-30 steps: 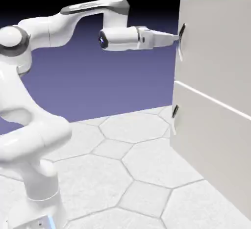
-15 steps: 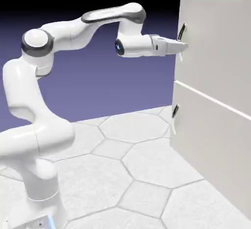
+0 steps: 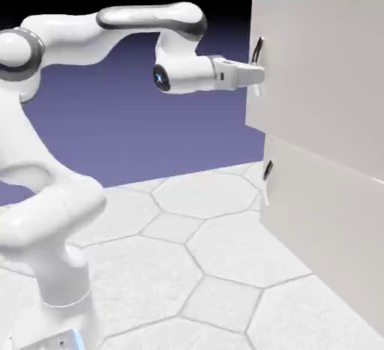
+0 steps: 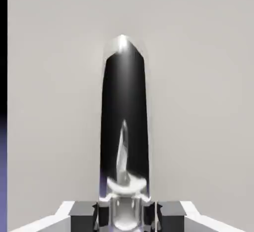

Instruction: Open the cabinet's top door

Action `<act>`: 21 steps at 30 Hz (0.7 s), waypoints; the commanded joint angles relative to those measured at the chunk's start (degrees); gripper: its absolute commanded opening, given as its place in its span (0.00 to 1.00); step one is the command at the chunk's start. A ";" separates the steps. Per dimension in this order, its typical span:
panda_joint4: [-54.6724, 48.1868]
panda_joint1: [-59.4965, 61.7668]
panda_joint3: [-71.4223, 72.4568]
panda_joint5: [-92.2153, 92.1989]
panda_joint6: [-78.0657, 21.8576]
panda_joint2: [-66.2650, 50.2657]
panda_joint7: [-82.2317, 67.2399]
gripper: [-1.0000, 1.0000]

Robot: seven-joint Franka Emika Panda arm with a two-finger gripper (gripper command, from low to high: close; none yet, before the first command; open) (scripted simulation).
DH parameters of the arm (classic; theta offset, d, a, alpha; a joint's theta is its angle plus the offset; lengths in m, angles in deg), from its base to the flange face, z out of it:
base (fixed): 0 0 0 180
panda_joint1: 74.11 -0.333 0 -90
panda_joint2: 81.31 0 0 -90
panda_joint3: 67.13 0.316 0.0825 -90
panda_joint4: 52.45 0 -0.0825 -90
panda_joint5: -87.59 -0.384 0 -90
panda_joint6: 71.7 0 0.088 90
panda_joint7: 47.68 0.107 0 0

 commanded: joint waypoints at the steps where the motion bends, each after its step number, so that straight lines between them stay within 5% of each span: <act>1: 0.76 -2.08 -1.68 -0.43 -0.16 -0.54 -1.21 0.00; 21: 26.97 -43.56 -38.19 31.12 -8.75 12.05 15.63 0.00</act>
